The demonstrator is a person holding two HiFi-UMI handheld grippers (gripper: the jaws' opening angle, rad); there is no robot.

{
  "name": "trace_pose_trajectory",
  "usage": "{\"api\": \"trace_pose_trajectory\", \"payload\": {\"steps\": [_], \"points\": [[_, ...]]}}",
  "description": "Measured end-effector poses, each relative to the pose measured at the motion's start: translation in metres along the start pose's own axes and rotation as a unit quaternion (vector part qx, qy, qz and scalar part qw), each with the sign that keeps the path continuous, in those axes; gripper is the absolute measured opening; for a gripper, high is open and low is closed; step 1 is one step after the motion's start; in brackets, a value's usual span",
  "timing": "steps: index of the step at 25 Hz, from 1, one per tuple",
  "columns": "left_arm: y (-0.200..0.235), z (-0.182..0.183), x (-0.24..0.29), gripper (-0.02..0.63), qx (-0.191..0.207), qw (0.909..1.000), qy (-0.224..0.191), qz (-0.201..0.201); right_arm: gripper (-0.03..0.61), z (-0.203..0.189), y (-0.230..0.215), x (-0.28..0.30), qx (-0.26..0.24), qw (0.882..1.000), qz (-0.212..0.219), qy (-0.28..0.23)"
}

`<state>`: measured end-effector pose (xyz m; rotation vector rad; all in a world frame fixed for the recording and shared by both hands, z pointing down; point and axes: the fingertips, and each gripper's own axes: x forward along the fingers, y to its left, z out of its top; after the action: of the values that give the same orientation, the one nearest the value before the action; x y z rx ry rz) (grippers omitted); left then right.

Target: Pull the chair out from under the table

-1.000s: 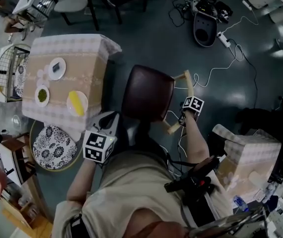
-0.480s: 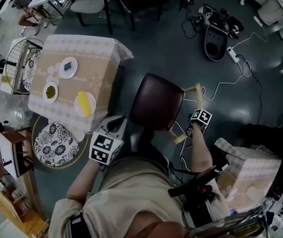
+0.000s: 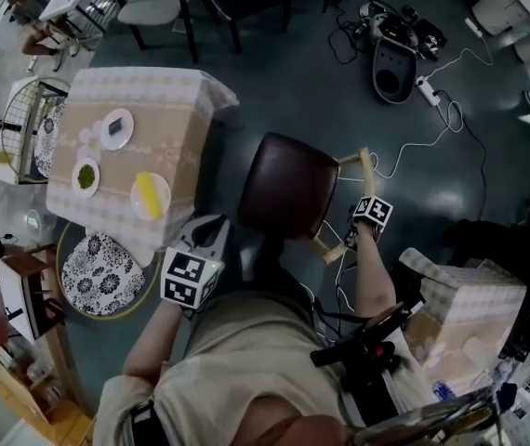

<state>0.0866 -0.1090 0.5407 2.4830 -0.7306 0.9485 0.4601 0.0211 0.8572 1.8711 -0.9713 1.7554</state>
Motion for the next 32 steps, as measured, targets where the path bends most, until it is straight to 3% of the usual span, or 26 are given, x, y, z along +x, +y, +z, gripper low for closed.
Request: {"api": "trace_pose_trajectory", "payload": {"steps": [32], "points": [[-0.013,0.001,0.003,0.006,0.015,0.9999,0.005,-0.001,0.110,0.004,-0.019,-0.005,0.009,1.000,0.002,-0.006]]}}
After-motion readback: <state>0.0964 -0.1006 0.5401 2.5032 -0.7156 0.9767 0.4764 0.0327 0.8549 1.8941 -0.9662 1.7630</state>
